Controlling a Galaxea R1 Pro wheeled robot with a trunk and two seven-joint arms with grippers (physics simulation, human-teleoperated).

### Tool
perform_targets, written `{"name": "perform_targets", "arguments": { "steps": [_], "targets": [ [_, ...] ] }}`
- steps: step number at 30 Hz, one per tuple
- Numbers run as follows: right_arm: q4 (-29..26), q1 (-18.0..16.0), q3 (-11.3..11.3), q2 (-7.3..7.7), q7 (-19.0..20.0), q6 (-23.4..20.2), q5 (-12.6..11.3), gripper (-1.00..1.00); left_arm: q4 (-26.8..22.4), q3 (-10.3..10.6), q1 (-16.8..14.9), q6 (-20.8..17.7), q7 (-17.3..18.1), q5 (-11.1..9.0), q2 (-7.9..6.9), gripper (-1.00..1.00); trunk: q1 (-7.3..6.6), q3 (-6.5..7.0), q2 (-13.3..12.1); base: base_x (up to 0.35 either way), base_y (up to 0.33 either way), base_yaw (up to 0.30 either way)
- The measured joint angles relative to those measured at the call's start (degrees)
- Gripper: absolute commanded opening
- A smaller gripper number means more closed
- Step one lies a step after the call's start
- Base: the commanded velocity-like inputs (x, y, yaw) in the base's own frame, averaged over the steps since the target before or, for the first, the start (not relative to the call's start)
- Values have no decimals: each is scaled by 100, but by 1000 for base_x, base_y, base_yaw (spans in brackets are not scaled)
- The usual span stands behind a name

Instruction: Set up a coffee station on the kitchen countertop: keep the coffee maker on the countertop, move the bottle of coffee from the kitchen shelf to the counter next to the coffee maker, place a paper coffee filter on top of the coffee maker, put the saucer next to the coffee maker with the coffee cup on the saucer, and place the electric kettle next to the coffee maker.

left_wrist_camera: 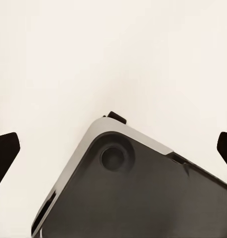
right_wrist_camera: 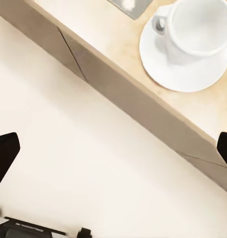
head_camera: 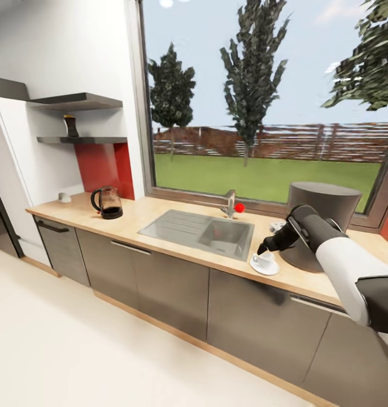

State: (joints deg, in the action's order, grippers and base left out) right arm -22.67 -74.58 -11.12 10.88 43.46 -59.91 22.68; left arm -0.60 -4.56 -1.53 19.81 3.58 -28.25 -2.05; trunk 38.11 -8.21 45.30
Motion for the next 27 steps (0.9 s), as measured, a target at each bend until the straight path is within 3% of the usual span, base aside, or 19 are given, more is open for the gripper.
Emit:
{"name": "perform_targets", "arguments": {
  "steps": [8,9,13,14,15,16,19,20,21,24,25,27],
  "targets": [
    [330,0,-11,178,-15,4,39,100,0,0,0,15,0,0,9,100,0,0,0,-325,0,0],
    [717,2,-27,268,-34,16,239,100,-1,-1,1,16,0,0,12,100,0,-1,-1,-325,0,0],
    [1452,0,5,443,-58,13,558,100,-2,-1,0,26,0,6,8,100,-1,-1,0,-255,0,0],
    [1914,33,-31,644,-119,196,634,100,-8,-2,1,30,0,8,5,100,-6,-2,2,-55,0,0],
    [2198,155,-56,878,-199,668,648,100,-10,-2,1,33,0,8,4,100,-3,-2,0,-35,0,0],
    [2293,293,-22,1011,-229,896,632,100,-10,-1,1,33,0,15,4,100,-3,-1,1,-23,0,0],
    [2422,862,-4,1296,-271,1595,616,100,-10,-7,1,38,0,22,4,100,-3,-2,0,-10,0,0],
    [2443,1235,7,1378,-277,1965,612,100,-10,-5,1,40,0,17,4,100,-4,-1,0,-4,0,0],
    [2450,1401,11,1398,-277,2093,606,100,-10,-4,0,41,0,16,4,100,-4,-1,-1,-2,0,0],
    [2469,2439,25,1458,-336,2939,514,100,-10,-10,1,42,0,22,4,100,-4,-1,0,0,0,0],
    [2470,2583,30,1460,-365,3049,464,100,-10,-9,0,42,0,22,4,100,-4,-1,0,0,0,0],
    [2474,3219,23,1458,-593,3580,129,100,-12,-10,1,42,0,22,4,100,-4,-2,0,0,0,0]
  ]
}}
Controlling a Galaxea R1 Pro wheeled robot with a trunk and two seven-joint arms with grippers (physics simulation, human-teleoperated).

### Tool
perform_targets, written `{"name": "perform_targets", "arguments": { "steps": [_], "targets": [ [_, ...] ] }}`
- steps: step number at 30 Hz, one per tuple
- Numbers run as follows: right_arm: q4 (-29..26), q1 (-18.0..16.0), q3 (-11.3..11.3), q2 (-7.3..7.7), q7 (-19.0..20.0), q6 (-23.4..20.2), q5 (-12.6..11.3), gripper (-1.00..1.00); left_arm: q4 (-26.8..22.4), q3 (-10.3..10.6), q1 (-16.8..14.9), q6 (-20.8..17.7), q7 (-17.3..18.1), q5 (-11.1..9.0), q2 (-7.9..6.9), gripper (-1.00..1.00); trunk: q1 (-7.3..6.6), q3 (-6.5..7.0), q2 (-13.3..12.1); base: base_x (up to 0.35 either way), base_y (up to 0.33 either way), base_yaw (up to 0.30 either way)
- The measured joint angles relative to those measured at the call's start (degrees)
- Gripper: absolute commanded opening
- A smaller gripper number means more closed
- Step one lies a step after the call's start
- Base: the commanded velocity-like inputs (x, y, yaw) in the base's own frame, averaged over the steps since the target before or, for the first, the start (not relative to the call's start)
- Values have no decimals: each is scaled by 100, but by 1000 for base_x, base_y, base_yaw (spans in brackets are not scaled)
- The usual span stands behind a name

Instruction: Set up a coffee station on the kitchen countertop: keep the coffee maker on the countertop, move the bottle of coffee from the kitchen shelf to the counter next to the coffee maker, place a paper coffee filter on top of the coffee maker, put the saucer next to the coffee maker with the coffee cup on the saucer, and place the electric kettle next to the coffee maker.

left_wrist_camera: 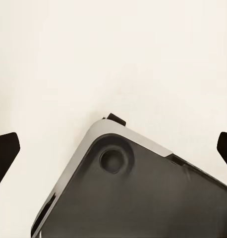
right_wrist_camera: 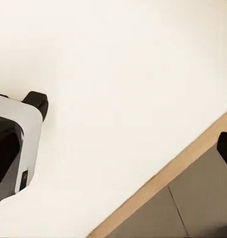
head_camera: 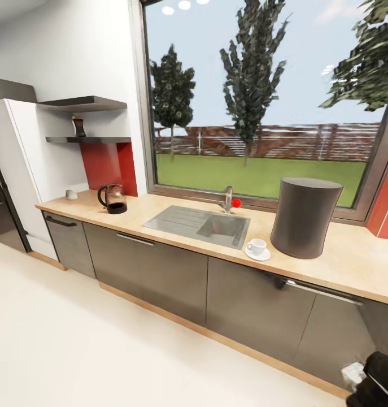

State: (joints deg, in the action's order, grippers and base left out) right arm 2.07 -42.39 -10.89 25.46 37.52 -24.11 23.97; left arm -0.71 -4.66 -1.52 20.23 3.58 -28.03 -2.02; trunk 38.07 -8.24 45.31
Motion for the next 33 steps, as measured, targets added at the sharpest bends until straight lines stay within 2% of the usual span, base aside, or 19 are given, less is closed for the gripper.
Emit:
{"name": "perform_targets", "arguments": {
  "steps": [1,2,4,7,8,11,12,13,15,17,21,27,33],
  "targets": [
    [-5,425,64,-41,-294,438,-352,100,4,2,-2,-2,0,2,0,100,0,2,0,0,0,0],
    [1,747,-5,-54,-383,564,-433,100,0,-3,0,-4,0,3,2,100,0,0,0,0,0,-39],
    [0,1224,-12,-133,-669,1034,-749,100,1,-1,0,-12,0,4,6,100,0,5,0,0,0,-123],
    [1,2038,-32,-303,-957,1908,-1148,100,1,9,-1,-24,-5,5,8,100,0,22,1,0,0,-182],
    [-11,2438,-5,-494,-1446,2557,-1467,100,-1,15,-2,-33,-7,4,9,100,0,30,0,0,0,-199],
    [-19,2672,-7,-829,-2087,2856,-1729,100,-24,27,-2,-52,-20,52,12,100,0,54,0,0,0,-194],
    [-28,2720,10,-1135,-2577,2963,-1806,100,-248,44,-4,-83,-76,120,12,100,0,63,0,0,0,-190],
    [-30,2727,15,-1248,-2724,2997,-1821,100,-348,39,-3,-94,-106,129,13,100,0,71,0,0,0,-190],
    [-28,2741,22,-1297,-2846,3050,-1842,100,-422,40,-2,-103,-151,135,15,100,0,87,0,0,0,-190],
    [-18,2804,51,-1188,-2958,3263,-2161,100,-505,48,-2,-110,-197,145,14,100,0,103,0,0,0,-189],
    [-16,2849,58,-1123,-2984,3318,-2502,100,-543,49,-2,-111,-205,146,9,100,0,136,0,0,0,-189],
    [-16,2898,58,-1142,-3033,3331,-2599,100,-564,50,-2,-111,-208,132,7,100,0,185,0,8,9,-187],
    [-29,2903,34,-1167,-3078,3307,-2583,100,-542,43,-2,-109,-204,132,12,100,-3,216,0,180,204,-91]
  ]
}}
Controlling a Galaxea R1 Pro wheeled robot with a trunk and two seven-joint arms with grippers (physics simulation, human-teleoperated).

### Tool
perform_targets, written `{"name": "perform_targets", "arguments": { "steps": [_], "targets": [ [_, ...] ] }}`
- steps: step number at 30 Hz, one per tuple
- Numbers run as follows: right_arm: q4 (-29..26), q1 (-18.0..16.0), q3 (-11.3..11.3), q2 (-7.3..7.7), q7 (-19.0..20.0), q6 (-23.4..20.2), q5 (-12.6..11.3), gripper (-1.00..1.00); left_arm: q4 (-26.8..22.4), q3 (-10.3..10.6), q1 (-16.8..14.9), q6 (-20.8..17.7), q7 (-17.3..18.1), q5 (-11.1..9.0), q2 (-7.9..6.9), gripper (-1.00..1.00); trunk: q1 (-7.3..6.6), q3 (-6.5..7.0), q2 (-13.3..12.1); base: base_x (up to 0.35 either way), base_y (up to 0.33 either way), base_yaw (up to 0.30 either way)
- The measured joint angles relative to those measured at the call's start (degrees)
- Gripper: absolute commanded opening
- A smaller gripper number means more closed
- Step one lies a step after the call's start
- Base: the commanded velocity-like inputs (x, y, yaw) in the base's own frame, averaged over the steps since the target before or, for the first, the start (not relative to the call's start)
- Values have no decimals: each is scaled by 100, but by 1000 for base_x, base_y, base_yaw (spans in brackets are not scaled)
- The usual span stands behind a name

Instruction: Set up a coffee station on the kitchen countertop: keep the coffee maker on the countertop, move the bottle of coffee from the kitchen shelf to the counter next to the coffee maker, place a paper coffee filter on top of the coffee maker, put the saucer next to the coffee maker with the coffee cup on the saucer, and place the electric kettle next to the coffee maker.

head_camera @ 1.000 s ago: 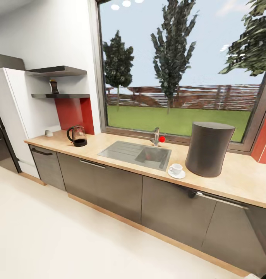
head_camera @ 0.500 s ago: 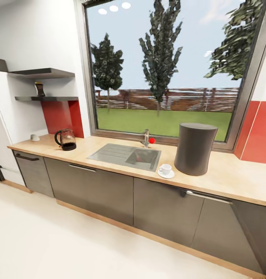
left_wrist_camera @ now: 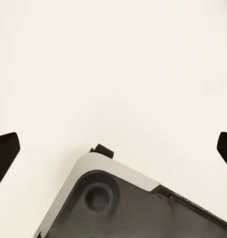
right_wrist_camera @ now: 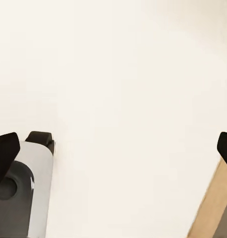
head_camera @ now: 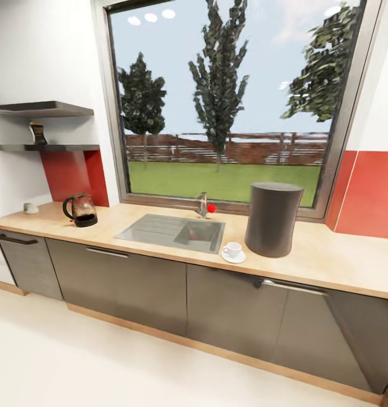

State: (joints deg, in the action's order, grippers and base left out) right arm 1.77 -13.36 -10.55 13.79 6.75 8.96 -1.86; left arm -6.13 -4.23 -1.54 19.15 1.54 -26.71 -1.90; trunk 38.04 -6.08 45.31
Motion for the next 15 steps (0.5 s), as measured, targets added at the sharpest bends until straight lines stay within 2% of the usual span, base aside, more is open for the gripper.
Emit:
{"name": "perform_targets", "arguments": {
  "steps": [5,9,15],
  "targets": [
    [-9,0,-87,-87,-281,11,272,100,14,-1,0,-2,1,5,3,100,0,4,0,271,203,-11],
    [-11,0,-110,-112,-457,45,429,100,33,6,0,3,2,9,7,100,0,4,0,299,83,-2],
    [-14,0,-113,-109,-502,372,439,100,44,30,0,3,-2,18,72,100,-1,4,0,332,14,0]
  ]
}}
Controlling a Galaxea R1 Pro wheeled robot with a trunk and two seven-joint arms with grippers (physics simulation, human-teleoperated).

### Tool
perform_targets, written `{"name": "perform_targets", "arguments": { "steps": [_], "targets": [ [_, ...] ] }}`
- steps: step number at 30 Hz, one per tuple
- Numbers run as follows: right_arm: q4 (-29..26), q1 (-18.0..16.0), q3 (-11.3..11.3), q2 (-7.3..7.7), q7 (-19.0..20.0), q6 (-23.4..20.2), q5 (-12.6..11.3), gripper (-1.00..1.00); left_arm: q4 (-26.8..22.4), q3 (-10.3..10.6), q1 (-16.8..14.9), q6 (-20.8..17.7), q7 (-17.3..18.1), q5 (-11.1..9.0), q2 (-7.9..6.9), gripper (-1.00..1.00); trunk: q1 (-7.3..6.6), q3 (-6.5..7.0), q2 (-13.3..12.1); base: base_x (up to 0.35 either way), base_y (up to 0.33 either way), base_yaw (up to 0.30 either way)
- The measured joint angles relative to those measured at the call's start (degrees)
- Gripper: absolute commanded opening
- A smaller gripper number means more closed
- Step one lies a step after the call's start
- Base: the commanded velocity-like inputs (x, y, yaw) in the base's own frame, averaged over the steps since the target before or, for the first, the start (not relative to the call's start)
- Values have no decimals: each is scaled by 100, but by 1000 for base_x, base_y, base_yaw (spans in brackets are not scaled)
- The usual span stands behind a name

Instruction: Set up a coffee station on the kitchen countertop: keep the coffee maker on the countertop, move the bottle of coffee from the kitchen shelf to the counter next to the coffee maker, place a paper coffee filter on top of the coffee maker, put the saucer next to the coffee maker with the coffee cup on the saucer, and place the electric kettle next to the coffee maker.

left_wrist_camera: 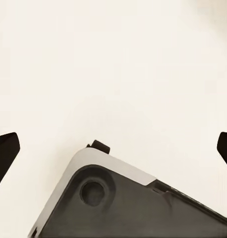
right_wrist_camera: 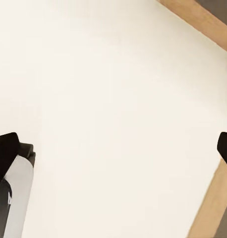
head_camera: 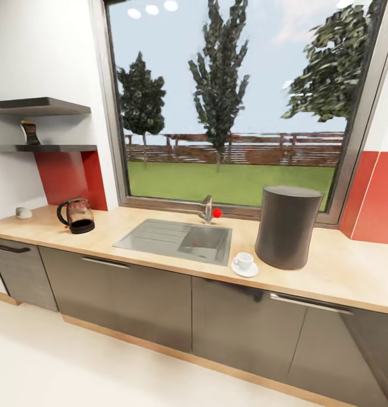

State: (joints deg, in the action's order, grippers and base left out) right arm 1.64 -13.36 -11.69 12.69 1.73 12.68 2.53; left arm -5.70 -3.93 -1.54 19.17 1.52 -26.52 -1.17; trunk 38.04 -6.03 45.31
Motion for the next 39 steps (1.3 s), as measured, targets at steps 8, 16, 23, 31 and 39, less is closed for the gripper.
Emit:
{"name": "perform_targets", "arguments": {
  "steps": [8,16,23,31,39],
  "targets": [
    [22,50,20,-46,51,98,-119,100,3,8,-1,4,-1,0,18,100,0,12,0,311,163,-65],
    [27,219,37,-95,65,78,-537,100,4,3,-1,29,-1,-1,19,100,1,62,0,230,265,-202],
    [27,281,37,-139,66,76,-582,100,4,1,-1,40,-1,-1,20,100,1,109,0,179,294,-208],
    [27,315,35,-165,69,77,-581,100,3,1,0,41,-1,-5,19,100,3,126,-1,65,325,-41],
    [27,326,34,-178,67,79,-579,100,3,1,0,41,-1,-7,21,100,3,127,-1,3,337,-1]
  ]
}}
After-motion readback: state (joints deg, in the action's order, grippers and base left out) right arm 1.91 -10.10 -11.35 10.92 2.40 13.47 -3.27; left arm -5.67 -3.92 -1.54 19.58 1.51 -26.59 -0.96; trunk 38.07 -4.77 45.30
